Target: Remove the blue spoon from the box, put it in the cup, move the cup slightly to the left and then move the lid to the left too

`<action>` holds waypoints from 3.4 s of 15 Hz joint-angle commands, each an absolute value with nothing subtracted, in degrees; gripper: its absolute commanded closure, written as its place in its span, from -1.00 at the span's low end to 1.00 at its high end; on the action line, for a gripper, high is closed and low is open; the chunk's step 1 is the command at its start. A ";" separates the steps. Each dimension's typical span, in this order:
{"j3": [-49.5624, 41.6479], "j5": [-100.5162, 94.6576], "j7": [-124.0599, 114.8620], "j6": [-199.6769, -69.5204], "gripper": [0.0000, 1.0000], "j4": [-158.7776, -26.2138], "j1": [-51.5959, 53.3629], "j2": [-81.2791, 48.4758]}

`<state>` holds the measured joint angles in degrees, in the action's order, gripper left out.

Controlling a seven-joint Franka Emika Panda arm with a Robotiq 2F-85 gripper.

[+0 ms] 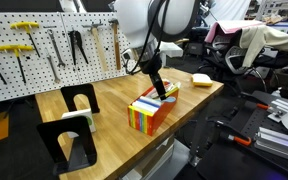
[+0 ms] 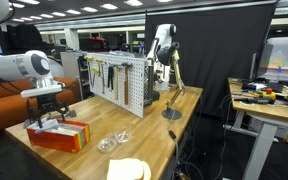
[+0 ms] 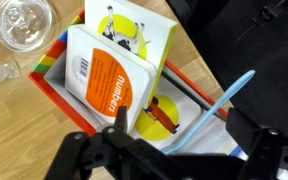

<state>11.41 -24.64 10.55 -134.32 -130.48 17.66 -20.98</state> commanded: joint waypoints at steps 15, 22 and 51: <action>10.21 -26.06 9.77 -133.70 -1.00 -128.97 16.50 -20.38; 11.12 -21.16 10.17 -133.74 -1.00 -130.12 16.08 -20.41; 14.04 -10.22 15.94 -133.21 0.55 -131.74 14.71 -20.53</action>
<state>12.36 -12.27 13.98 -133.78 -131.47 16.51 -20.95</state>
